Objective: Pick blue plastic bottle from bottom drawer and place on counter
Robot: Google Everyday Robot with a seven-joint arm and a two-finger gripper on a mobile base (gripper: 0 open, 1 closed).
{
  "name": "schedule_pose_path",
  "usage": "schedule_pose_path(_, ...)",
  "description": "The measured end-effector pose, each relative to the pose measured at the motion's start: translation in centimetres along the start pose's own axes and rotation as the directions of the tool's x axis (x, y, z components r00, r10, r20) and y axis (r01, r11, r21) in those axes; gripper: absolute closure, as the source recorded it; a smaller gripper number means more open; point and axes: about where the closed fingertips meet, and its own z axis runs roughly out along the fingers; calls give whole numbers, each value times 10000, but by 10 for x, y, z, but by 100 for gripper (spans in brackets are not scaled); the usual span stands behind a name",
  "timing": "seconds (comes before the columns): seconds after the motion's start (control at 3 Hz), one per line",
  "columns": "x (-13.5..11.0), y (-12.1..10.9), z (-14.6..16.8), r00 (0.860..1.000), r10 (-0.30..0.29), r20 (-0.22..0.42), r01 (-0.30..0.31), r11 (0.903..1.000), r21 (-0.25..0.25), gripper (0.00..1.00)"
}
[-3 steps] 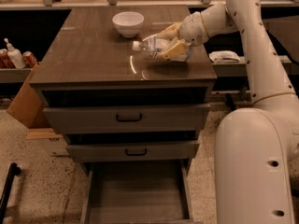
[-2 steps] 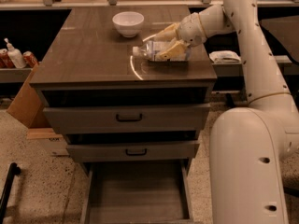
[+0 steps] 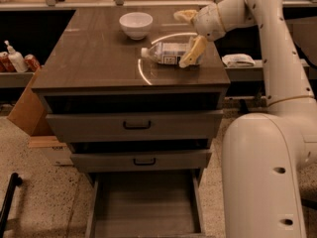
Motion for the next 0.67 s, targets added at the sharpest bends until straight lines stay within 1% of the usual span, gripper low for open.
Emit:
schedule_pose_path(0.33,-18,-8,-40,9983,-390,-439,424,9960,792,0)
schedule_pose_path(0.67,-34,-8,-74,9961,-619,-635,706,9868,1460,0)
